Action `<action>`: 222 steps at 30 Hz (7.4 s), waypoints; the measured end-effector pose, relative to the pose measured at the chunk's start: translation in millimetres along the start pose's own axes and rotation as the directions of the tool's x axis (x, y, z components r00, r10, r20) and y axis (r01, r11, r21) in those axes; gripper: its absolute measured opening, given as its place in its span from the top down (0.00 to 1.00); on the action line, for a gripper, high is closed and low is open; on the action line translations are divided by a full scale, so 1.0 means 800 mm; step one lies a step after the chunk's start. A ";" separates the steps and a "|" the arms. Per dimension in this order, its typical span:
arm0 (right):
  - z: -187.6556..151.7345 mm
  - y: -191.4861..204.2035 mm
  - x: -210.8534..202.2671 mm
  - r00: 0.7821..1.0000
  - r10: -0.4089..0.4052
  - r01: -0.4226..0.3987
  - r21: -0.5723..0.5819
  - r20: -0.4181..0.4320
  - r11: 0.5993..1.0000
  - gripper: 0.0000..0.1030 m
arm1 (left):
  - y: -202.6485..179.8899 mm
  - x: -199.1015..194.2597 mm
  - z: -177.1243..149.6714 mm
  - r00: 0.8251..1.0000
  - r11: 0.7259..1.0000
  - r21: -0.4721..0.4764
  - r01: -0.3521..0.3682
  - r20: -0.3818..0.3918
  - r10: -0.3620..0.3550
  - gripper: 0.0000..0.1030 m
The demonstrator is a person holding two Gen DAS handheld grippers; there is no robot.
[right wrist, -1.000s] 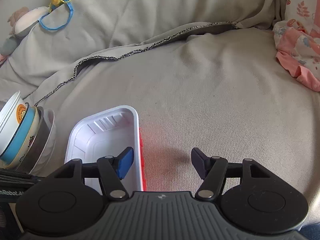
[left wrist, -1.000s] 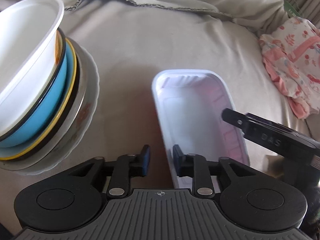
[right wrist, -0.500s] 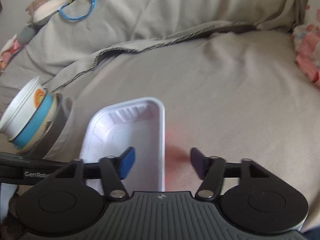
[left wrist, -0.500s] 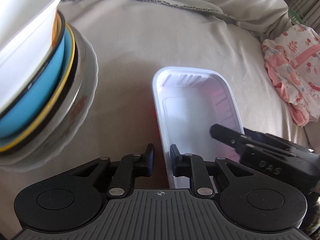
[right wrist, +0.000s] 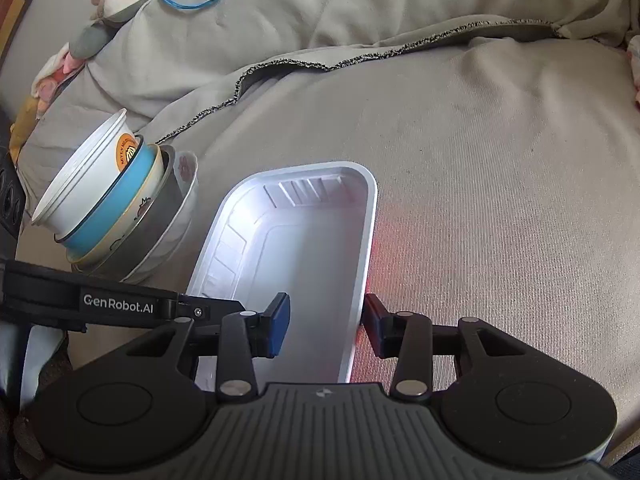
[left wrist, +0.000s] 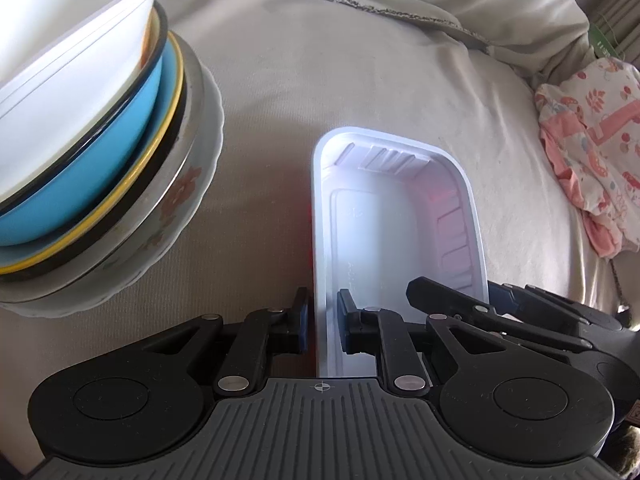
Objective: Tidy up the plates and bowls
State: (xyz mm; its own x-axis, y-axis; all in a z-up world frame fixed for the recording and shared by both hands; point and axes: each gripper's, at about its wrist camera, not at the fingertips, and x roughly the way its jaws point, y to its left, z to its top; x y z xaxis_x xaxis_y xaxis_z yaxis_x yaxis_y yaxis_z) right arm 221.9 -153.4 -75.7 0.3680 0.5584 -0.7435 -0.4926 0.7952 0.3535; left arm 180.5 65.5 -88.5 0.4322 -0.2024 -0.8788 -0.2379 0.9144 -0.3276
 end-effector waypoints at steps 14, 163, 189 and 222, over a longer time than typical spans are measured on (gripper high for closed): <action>-0.019 0.009 -0.010 0.998 -0.058 0.056 0.096 0.015 0.994 0.61 | -0.018 0.002 -0.005 0.999 0.997 0.058 -0.041 0.038 0.039 0.80; 0.000 0.251 -0.104 0.986 0.023 0.007 -0.180 0.163 0.984 0.42 | 0.076 -0.306 -0.103 0.900 0.989 -0.044 -0.144 0.410 0.149 0.83; -0.072 0.245 -0.101 0.996 -0.032 0.047 -0.191 0.080 0.980 0.42 | 0.025 -0.302 -0.145 0.935 0.983 0.002 -0.185 0.307 0.175 0.84; -0.074 0.245 -0.098 0.997 -0.031 0.045 -0.193 0.074 0.980 0.42 | 0.029 -0.302 -0.148 0.943 0.988 -0.023 -0.153 0.296 0.153 0.84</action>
State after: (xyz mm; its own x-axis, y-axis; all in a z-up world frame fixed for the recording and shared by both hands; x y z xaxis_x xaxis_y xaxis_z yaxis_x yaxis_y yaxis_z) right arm 49.4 -55.0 18.0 0.4403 0.5496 -0.7100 -0.6188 0.7587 0.2036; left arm -32.6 94.4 75.4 0.6286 0.0533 -0.7759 -0.3216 0.9262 -0.1969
